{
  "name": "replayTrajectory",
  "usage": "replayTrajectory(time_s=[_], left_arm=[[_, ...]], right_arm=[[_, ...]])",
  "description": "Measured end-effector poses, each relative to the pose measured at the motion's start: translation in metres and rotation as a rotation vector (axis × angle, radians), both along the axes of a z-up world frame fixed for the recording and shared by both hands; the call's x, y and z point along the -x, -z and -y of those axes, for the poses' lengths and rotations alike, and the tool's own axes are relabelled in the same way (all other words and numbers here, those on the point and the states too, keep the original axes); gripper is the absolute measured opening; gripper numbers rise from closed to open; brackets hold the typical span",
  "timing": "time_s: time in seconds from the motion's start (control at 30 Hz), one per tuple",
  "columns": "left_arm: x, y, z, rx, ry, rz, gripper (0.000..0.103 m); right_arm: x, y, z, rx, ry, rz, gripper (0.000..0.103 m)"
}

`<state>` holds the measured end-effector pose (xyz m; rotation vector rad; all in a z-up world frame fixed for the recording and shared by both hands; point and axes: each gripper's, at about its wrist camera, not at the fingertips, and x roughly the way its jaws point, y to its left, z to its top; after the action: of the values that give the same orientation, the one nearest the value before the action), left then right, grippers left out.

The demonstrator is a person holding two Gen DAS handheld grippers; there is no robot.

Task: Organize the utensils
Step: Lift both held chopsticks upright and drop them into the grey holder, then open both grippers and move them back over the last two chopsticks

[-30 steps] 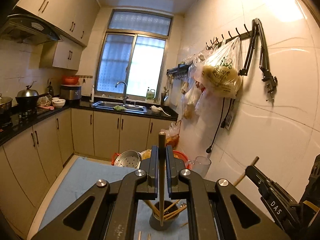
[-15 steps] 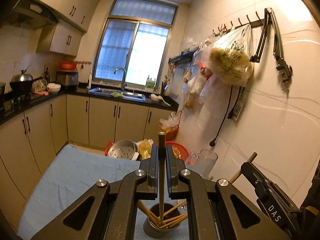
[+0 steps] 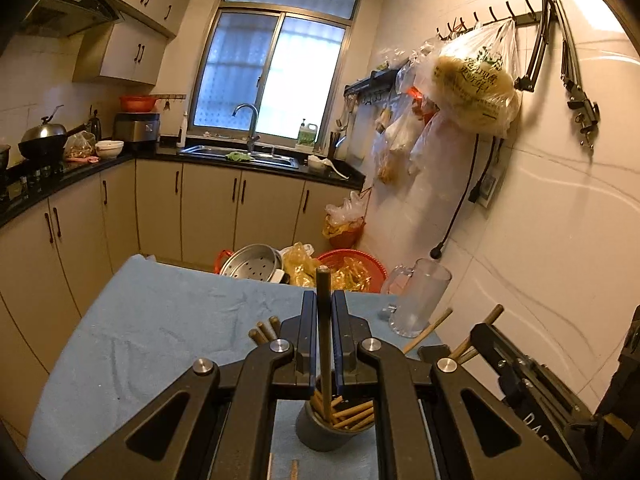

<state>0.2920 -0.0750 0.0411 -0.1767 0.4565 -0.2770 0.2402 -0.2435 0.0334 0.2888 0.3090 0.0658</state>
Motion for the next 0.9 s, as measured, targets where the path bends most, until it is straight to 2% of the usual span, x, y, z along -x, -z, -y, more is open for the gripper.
replayTrajectory(time_s=[0.17, 0.27, 0.3, 0.33, 0.4, 0.47, 0.53, 0.6, 0.73, 0.8, 0.9], left_arm=[[0.003, 0.000, -0.005, -0.001, -0.003, -0.030, 0.007], [0.013, -0.007, -0.012, 0.000, -0.003, -0.026, 0.012], [0.018, -0.010, -0.017, 0.003, -0.004, -0.026, 0.022], [0.025, -0.014, -0.021, 0.009, -0.005, -0.026, 0.035], [0.043, -0.022, -0.034, 0.011, -0.018, -0.014, 0.044], [0.067, -0.028, -0.046, -0.010, -0.039, -0.006, 0.045], [0.089, -0.027, -0.058, -0.038, -0.055, -0.028, 0.057], [0.115, -0.017, -0.074, -0.023, -0.094, -0.074, 0.064], [0.151, 0.014, -0.095, 0.023, -0.112, -0.194, 0.064], [0.166, 0.032, -0.097, 0.011, -0.120, -0.247, 0.064], [0.182, 0.045, -0.093, -0.037, -0.140, -0.273, 0.064]], right_arm=[[-0.001, 0.003, 0.004, -0.002, -0.012, -0.033, 0.012], [0.006, -0.002, 0.008, -0.012, -0.009, -0.035, 0.015], [0.012, -0.006, 0.010, -0.022, -0.009, -0.029, 0.019], [0.018, -0.011, 0.011, -0.026, -0.005, -0.020, 0.020], [0.032, -0.021, 0.011, -0.028, -0.010, -0.007, 0.020], [0.054, -0.031, 0.011, -0.043, -0.025, 0.012, 0.023], [0.073, -0.036, 0.009, -0.046, -0.045, 0.016, 0.027], [0.094, -0.035, 0.006, -0.054, -0.075, 0.004, 0.034], [0.130, -0.012, -0.007, -0.080, -0.135, -0.084, 0.038], [0.139, 0.003, -0.013, -0.106, -0.158, -0.135, 0.038], [0.147, 0.030, -0.024, -0.138, -0.205, -0.232, 0.038]])
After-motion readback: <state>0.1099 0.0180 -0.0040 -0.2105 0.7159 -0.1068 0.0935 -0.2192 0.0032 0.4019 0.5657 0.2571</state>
